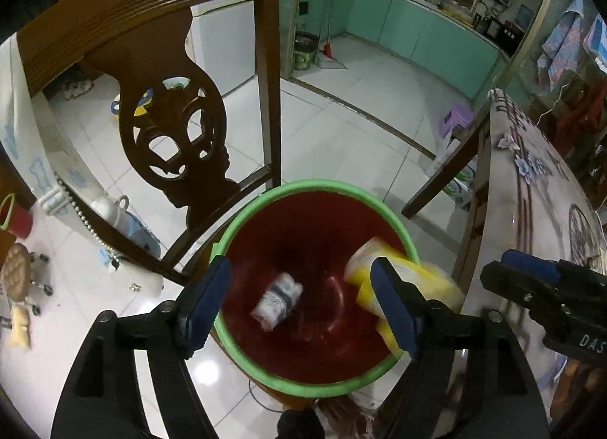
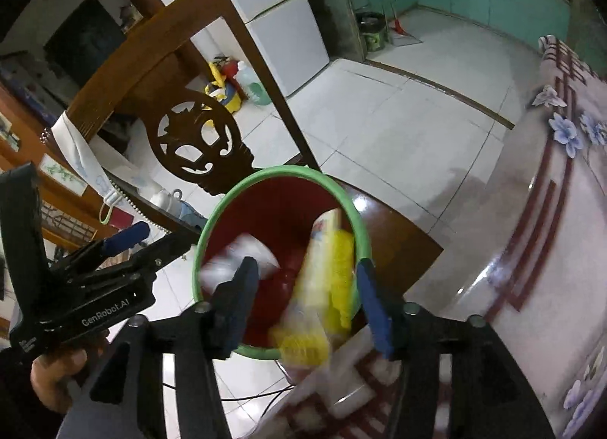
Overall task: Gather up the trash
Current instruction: 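Carry both items to the red bin and open both tools to drop them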
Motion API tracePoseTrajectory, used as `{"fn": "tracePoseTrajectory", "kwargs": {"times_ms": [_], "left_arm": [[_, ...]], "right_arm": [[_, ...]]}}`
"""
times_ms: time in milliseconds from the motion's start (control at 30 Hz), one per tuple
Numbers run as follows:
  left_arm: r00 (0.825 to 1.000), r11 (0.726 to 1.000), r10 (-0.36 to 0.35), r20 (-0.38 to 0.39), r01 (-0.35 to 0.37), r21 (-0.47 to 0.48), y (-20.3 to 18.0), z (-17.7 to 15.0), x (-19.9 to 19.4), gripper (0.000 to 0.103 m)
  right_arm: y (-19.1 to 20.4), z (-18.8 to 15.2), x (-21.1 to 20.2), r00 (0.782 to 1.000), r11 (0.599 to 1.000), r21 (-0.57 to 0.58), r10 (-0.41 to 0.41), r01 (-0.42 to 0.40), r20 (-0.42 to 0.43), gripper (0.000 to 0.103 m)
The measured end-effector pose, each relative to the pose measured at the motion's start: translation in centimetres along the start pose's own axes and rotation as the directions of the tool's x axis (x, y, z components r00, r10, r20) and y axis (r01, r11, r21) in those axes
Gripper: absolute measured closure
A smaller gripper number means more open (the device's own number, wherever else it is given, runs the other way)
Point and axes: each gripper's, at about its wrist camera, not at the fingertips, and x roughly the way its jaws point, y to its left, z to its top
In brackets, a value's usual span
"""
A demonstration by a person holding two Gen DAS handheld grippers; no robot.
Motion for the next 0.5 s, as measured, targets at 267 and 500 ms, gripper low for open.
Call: {"fn": "tracePoseTrajectory", "kwargs": {"times_ms": [267, 500], "left_arm": [[0.997, 0.996, -0.049, 0.052, 0.045, 0.078, -3.0, -0.2, -2.2, 0.026], [0.989, 0.977, -0.134, 0.055, 0.123, 0.175, -9.0, -1.0, -3.4, 0.025]], "right_arm": [[-1.7, -2.5, -6.9, 0.991, 0.997, 0.014, -0.076, 0.075, 0.113, 0.05], [-6.9, -7.9, -15.3, 0.958, 0.973, 0.125, -0.216, 0.194, 0.191, 0.049]]}}
